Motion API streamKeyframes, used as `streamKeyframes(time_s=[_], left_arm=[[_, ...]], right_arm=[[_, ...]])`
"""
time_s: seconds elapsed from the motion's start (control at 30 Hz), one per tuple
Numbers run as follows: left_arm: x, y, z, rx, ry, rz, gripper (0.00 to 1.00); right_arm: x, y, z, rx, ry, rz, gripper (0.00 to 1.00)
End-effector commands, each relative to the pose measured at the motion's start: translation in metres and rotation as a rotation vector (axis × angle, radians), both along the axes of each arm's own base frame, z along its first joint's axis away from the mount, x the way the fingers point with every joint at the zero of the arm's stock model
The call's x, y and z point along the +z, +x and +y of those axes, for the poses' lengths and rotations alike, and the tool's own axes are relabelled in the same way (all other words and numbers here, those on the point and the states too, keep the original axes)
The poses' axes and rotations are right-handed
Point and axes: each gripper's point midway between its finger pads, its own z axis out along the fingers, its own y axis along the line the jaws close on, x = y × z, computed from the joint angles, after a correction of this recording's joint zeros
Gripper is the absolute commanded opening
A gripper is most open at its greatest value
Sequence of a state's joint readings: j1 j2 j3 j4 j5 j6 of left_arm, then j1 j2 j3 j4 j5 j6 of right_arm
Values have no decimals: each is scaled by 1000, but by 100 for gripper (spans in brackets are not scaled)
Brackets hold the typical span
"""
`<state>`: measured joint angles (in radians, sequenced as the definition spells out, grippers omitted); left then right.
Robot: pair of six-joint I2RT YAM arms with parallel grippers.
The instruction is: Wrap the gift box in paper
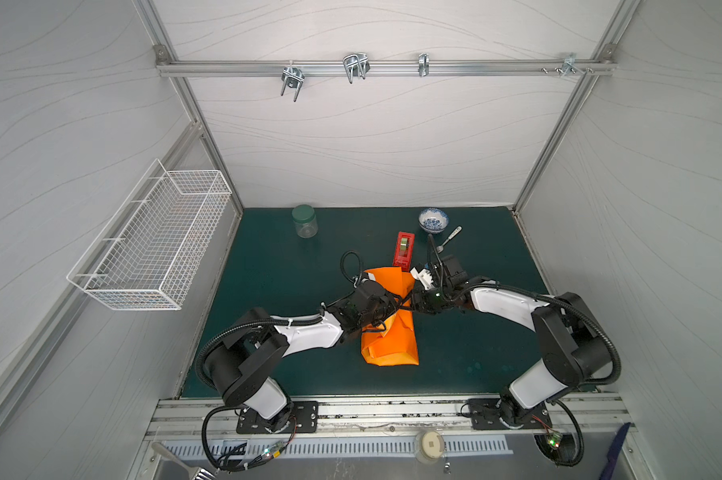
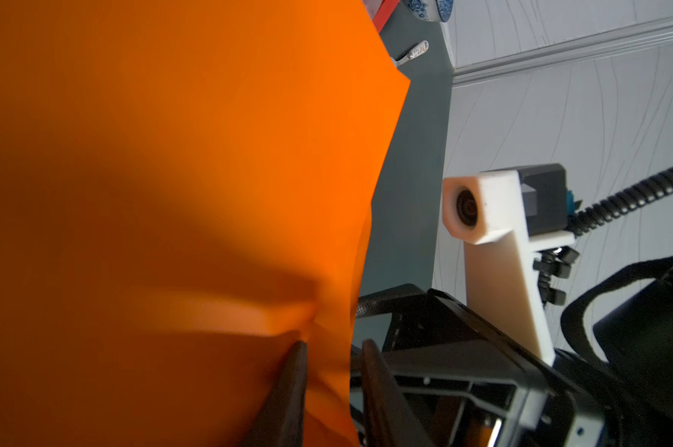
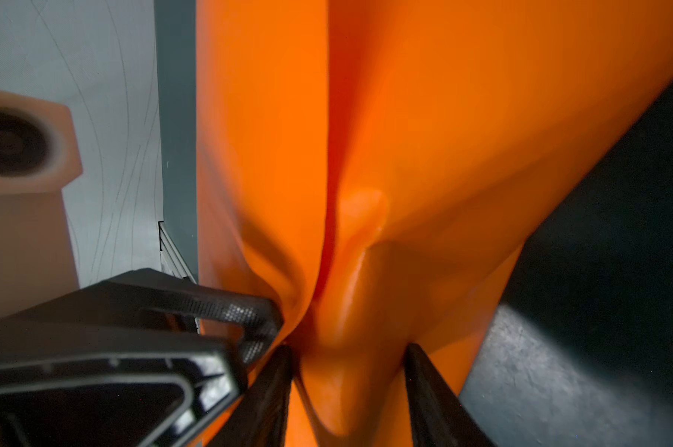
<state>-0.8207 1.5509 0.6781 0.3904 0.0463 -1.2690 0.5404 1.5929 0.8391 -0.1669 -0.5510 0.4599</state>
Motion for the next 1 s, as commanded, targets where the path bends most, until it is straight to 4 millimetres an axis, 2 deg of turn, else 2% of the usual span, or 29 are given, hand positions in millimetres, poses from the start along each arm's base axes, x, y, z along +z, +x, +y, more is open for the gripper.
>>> streamKeyframes(time_s=[0.0, 0.33, 0.53, 0.63, 0.8, 0.97], left_arm=[[-44, -28, 15, -30, 103, 126, 32], [-46, -29, 14, -33, 95, 125, 42], [-44, -29, 12, -41, 89, 116, 49], [-43, -28, 12, -44, 85, 112, 51], [-41, -29, 12, -46, 84, 106, 56], [-41, -30, 13, -47, 86, 109, 61]], right_arm=[[-20, -19, -13, 13, -107, 60, 48], [2, -15, -15, 10, -81, 15, 51], [26, -10, -34, -50, -30, -10, 57], [31, -6, -40, -89, -3, -7, 63], [29, 4, -31, -124, 59, 35, 74], [23, 15, -20, -134, 100, 68, 79]])
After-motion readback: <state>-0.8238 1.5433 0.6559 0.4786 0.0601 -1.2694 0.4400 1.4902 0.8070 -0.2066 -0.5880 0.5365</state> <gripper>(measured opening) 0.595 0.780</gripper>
